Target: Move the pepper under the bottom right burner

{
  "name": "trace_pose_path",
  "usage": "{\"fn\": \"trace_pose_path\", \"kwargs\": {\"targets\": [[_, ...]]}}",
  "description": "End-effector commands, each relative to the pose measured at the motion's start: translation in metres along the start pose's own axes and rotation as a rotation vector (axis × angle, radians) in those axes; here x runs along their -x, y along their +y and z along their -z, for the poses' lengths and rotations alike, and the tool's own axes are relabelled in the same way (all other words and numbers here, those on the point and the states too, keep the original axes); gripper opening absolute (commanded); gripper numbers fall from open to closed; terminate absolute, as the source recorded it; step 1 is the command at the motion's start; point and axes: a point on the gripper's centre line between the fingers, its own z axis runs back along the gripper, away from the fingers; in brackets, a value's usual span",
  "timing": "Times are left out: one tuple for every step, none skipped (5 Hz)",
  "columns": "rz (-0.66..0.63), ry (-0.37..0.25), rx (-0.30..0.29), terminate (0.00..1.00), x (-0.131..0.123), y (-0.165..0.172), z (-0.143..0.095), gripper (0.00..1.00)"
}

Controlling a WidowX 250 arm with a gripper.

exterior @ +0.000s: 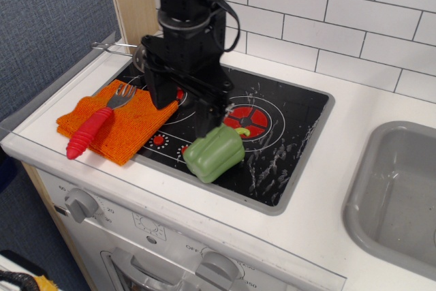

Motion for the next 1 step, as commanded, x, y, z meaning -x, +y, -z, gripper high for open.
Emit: {"fn": "trace_pose_path", "kwargs": {"targets": [[-0.01,-0.049,-0.019,1.0,0.0024,0.0121,-0.01,1.0]]}}
